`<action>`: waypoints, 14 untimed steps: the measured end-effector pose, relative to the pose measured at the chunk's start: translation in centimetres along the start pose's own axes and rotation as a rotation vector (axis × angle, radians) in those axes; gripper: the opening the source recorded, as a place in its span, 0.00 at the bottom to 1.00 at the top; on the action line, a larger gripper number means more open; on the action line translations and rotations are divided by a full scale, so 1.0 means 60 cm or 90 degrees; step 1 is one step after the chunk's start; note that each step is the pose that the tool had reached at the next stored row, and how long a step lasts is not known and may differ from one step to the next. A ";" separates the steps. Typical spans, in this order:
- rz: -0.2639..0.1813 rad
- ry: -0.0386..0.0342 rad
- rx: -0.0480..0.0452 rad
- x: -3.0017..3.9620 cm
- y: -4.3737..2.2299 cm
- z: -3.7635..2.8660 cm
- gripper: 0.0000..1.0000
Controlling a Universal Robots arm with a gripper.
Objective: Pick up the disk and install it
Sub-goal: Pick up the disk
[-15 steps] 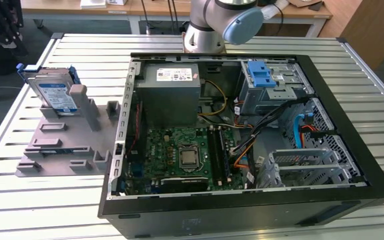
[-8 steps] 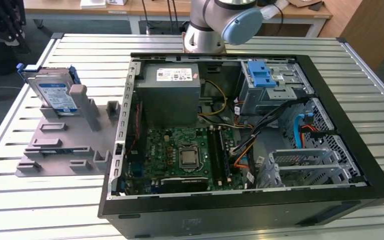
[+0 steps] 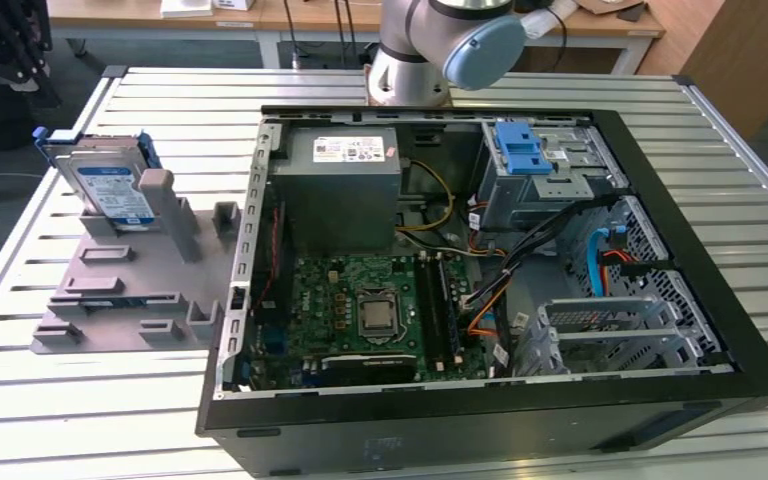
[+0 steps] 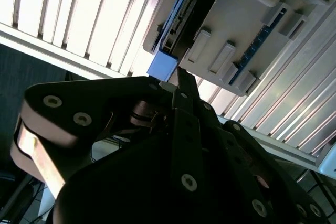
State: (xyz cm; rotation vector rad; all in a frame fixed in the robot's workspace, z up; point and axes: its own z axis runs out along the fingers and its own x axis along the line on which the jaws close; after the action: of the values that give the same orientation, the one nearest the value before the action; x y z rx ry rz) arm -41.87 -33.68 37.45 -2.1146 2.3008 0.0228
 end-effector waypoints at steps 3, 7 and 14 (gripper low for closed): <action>0.000 0.0000 0.0000 0.000 0.000 0.000 0.11; 0.001 0.0001 0.0001 0.000 0.000 0.002 0.23; 0.029 0.0039 0.0008 0.000 0.000 0.016 0.47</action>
State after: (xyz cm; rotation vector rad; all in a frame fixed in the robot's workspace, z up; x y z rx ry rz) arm -41.87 -33.66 36.51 -2.0639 2.3518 0.0155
